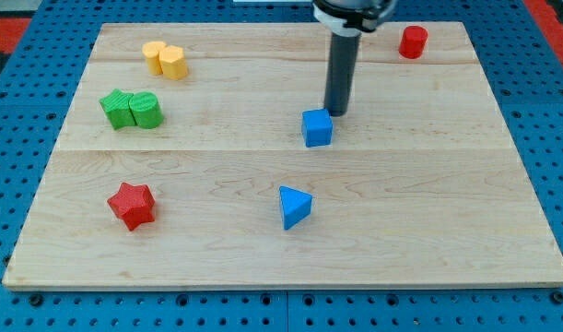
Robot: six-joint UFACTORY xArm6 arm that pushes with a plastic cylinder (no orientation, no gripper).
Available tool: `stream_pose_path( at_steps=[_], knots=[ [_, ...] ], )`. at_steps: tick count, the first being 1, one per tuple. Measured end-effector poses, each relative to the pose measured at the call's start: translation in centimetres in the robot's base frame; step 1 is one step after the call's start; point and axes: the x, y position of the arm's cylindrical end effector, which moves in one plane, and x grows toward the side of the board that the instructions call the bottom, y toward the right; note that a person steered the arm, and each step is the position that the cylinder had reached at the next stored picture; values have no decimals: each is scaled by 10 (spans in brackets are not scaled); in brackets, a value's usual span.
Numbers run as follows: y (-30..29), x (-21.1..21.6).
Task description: Push the cube into the blue triangle
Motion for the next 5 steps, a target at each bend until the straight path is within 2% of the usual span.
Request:
stream_pose_path(
  at_steps=[1, 2, 3, 4, 5],
  knots=[
    [-36, 33],
    [-36, 52],
    [-24, 22],
    [3, 48],
    [-47, 88]
  ],
)
